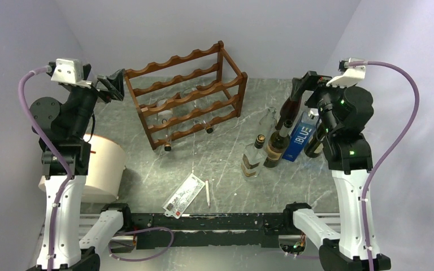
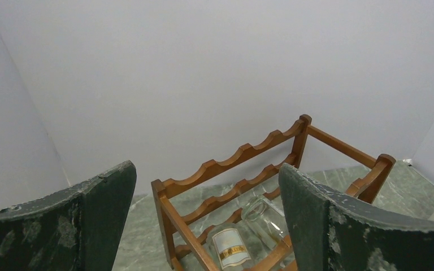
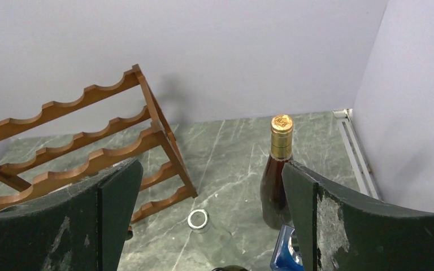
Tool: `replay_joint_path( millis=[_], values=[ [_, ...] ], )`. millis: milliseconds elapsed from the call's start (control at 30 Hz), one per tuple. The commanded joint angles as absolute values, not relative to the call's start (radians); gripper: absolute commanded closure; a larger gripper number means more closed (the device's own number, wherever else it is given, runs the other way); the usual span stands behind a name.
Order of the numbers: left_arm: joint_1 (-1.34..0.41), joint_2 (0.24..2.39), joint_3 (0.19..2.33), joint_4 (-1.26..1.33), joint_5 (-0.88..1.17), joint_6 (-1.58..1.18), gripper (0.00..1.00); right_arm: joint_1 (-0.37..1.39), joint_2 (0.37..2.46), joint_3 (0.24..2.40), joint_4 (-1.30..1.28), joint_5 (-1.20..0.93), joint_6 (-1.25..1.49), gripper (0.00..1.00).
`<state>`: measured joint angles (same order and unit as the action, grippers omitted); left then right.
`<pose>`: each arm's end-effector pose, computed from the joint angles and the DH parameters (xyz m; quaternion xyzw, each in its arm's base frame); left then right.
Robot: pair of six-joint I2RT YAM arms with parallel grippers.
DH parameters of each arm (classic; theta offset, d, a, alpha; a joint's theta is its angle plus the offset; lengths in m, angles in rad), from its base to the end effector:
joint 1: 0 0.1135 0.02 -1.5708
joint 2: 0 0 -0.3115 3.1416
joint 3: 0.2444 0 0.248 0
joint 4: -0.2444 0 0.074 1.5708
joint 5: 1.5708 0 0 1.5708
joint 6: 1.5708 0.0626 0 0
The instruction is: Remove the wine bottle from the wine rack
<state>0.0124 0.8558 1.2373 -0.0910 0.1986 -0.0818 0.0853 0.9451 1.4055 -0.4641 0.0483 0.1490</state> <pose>0.1466 -0.0105 0.5328 0.0514 0.5975 -0.0869 0.7955 0.1627 0.0109 0.5262 0.0396 0.7073 0.0655 0.7028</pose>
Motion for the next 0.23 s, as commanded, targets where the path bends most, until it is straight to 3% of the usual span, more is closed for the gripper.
replay_joint_path(
  millis=[0,200],
  values=[
    [0.020,0.851,1.271,-0.114,0.220,-0.065,0.01,0.081,0.928,1.383,-0.419,0.047,0.148,0.00],
    [0.020,0.838,1.246,-0.093,0.213,-0.076,0.01,0.082,0.923,1.382,-0.445,0.103,0.158,0.00]
  ],
)
